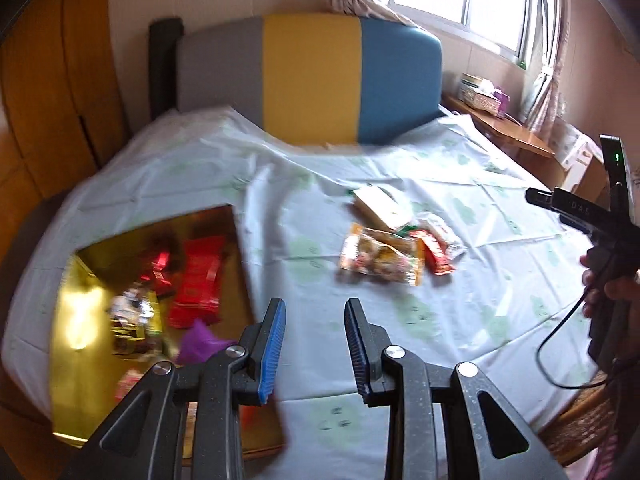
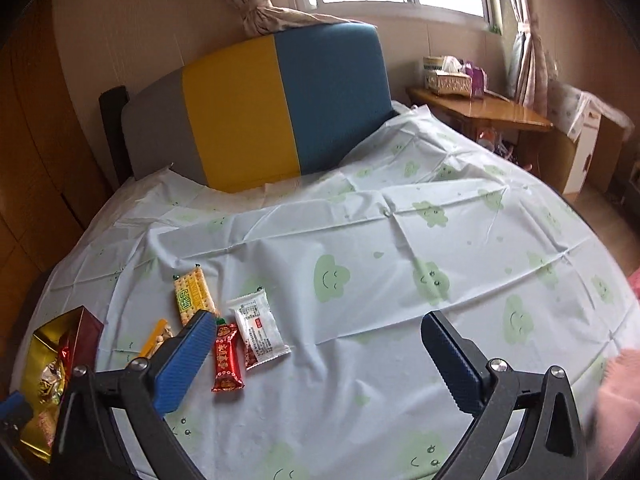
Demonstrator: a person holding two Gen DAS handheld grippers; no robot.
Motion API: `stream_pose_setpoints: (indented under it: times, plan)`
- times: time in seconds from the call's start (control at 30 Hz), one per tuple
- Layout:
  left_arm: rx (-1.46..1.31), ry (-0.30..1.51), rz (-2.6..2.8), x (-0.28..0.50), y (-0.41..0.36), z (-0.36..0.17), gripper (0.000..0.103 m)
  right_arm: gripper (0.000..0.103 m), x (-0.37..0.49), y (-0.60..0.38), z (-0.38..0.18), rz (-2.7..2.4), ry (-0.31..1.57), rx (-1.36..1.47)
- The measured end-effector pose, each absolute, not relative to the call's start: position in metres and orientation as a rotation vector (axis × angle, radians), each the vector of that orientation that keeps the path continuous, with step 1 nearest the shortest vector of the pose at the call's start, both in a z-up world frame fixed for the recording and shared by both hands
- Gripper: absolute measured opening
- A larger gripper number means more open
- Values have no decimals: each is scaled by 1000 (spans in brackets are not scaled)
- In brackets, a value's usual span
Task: Organize snacks
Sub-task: 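Move both open tools back over the remaining snacks, then grasp the yellow-edged nut bag with the left tool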
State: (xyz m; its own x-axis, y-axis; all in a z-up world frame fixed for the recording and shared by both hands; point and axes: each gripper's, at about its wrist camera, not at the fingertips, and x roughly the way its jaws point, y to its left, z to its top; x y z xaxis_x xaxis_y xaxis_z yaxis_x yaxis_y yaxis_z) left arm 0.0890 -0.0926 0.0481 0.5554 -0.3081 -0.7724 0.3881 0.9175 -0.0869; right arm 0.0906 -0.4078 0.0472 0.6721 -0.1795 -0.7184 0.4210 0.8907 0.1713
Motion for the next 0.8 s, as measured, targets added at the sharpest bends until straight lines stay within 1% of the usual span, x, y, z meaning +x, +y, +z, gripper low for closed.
stream_pose_setpoints:
  times: [0.23, 0.3, 0.37, 0.43, 0.47, 0.5, 0.63, 0.67, 0.7, 0.8]
  plan:
    - [-39, 1106, -505, 132, -145, 14, 31, 103, 85, -412, 44, -323, 785, 402]
    - [-104, 1182, -510, 146, -156, -1, 38, 103, 86, -409, 47, -309, 782, 393]
    - [-161, 1244, -510, 157, -166, -17, 40, 103, 86, -408, 48, -295, 778, 394]
    - [-244, 1300, -504, 169, -173, -31, 51, 103, 87, -407, 49, -278, 778, 403]
    - [-293, 1324, -496, 175, -174, -38, 62, 103, 87, -407, 48, -270, 779, 409]
    - [-332, 1337, -486, 179, -175, -42, 67, 103, 87, -407, 48, -262, 781, 416]
    - [-452, 1361, -403, 201, -176, -54, 70, 103, 87, -408, 49, -240, 778, 446]
    - [-471, 1354, -386, 207, -177, -55, 73, 103, 86, -408, 48, -235, 779, 456]
    - [-473, 1345, -360, 212, -178, -56, 76, 103, 86, -409, 48, -230, 782, 465]
    - [-457, 1334, -329, 224, -185, -56, 77, 103, 87, -409, 46, -213, 790, 489]
